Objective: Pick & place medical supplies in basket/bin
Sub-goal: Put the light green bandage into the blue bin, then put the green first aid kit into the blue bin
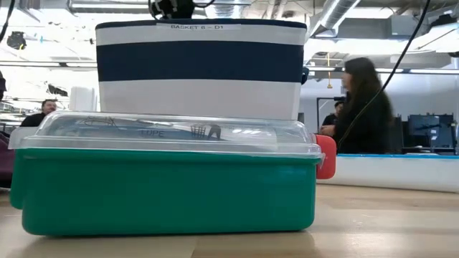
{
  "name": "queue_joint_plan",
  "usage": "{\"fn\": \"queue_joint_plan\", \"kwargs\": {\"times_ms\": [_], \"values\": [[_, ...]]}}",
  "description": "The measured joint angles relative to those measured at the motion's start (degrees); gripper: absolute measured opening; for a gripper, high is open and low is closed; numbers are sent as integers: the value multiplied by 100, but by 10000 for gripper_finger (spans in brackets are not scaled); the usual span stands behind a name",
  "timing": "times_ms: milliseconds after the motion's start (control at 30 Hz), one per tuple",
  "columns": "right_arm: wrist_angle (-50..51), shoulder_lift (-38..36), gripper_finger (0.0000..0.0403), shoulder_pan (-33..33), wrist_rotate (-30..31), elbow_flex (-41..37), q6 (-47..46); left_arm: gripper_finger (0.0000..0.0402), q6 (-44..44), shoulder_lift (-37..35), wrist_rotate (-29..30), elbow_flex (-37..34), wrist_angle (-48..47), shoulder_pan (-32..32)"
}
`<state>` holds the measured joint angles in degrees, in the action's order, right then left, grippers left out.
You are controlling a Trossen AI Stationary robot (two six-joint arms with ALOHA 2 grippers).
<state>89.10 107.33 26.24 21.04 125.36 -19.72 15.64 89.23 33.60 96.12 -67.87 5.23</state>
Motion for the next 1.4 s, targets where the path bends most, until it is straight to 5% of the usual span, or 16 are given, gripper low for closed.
{"fn": "queue_joint_plan", "kwargs": {"times_ms": [233, 400, 567, 867, 967, 1167, 1400], "values": [[4, 0, 118, 0, 0, 0, 88, 131, -179, -2, -234, -2, 94, 143], [-1, 0, 118, -2, 0, 0, 177, 145, 13, 116, -1318, -9, 19, 437], [2, 0, 118, -7, 0, 0, 176, 141, -65, -138, -1278, 12, 581, 407], [44, 0, 118, 0, 0, 0, 174, 128, -230, -636, -2483, 397, 1352, -847], [35, 1, 118, 0, 0, 0, 152, 122, -103, -575, -2182, 338, 1408, -1706], [-85, -2, 118, 5, -37, -115, -862, 99, 789, -213, -664, -318, 1398, -3162], [-198, 4, 118, 368, -591, -742, -1631, 68, 1821, -96, -192, -1781, 1850, -3852]]}}
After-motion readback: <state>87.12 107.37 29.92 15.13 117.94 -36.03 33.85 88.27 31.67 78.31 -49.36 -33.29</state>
